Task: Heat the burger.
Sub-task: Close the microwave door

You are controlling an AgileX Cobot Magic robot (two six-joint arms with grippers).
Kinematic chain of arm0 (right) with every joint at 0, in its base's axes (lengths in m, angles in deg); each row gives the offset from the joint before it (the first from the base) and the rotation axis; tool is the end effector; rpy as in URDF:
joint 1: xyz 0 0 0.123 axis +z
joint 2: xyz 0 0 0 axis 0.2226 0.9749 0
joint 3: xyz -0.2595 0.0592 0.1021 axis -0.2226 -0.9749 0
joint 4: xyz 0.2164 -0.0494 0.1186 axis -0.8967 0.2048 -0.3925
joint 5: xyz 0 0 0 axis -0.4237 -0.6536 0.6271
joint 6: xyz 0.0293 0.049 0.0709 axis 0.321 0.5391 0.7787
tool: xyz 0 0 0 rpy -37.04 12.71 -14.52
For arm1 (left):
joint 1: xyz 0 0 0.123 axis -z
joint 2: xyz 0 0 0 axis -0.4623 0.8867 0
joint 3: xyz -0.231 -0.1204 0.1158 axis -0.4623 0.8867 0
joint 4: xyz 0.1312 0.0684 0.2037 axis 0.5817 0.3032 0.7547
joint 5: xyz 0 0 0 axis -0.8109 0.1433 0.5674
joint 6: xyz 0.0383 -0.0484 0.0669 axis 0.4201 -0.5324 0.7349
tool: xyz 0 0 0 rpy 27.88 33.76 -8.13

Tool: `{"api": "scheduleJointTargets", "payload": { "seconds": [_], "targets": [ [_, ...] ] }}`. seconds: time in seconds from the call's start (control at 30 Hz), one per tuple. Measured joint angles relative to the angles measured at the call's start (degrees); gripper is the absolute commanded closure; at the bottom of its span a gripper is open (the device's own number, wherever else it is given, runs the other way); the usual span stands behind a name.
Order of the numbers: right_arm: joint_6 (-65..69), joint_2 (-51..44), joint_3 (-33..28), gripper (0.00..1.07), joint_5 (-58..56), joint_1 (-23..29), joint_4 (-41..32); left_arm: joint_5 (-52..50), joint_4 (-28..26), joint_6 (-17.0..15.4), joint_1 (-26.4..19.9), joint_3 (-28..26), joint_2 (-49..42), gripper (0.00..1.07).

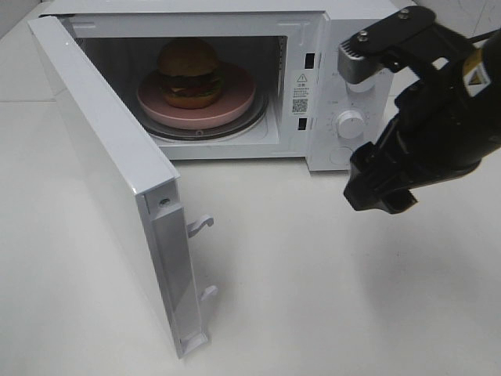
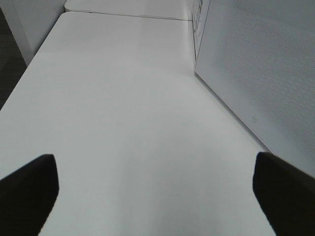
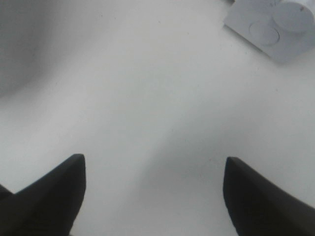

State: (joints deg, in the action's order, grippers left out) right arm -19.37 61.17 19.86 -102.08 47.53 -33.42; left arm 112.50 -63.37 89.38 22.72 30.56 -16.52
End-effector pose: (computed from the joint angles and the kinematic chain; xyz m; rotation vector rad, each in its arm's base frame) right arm 0.2137 0.1357 0.2705 -0.8279 2.4517 0.0524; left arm -0.0084 -0.0056 0.2802 -0.0610 2.0423 -0.0080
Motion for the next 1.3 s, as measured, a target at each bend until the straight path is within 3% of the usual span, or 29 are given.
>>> {"api": "scheduleJointTargets", "payload": {
  "seconds": [0.6, 0.93, 1.07, 1.13, 1.3],
  "targets": [
    [2.35, -22.46, -0.11, 0.31, -15.07, 0.0, 0.0, 0.0, 0.0, 0.0, 0.0, 0.0, 0.0, 0.07],
    [6.53, -38.27, -8.14, 0.31, -18.22, -0.23, 2.29, 0.0, 0.0, 0.0, 0.0, 0.0, 0.0, 0.07],
    [6.93, -40.85, -9.74, 0.31, -18.96, -2.58, 2.64, 0.0, 0.0, 0.0, 0.0, 0.0, 0.0, 0.07],
    [6.93, -44.46, -11.57, 0.31, -19.31, -7.28, 2.98, 0.0, 0.0, 0.0, 0.0, 0.0, 0.0, 0.07],
    [6.7, -49.05, -13.12, 0.31, -18.91, -11.63, 3.09, 0.0, 0.0, 0.0, 0.0, 0.0, 0.0, 0.07]
  ]
}}
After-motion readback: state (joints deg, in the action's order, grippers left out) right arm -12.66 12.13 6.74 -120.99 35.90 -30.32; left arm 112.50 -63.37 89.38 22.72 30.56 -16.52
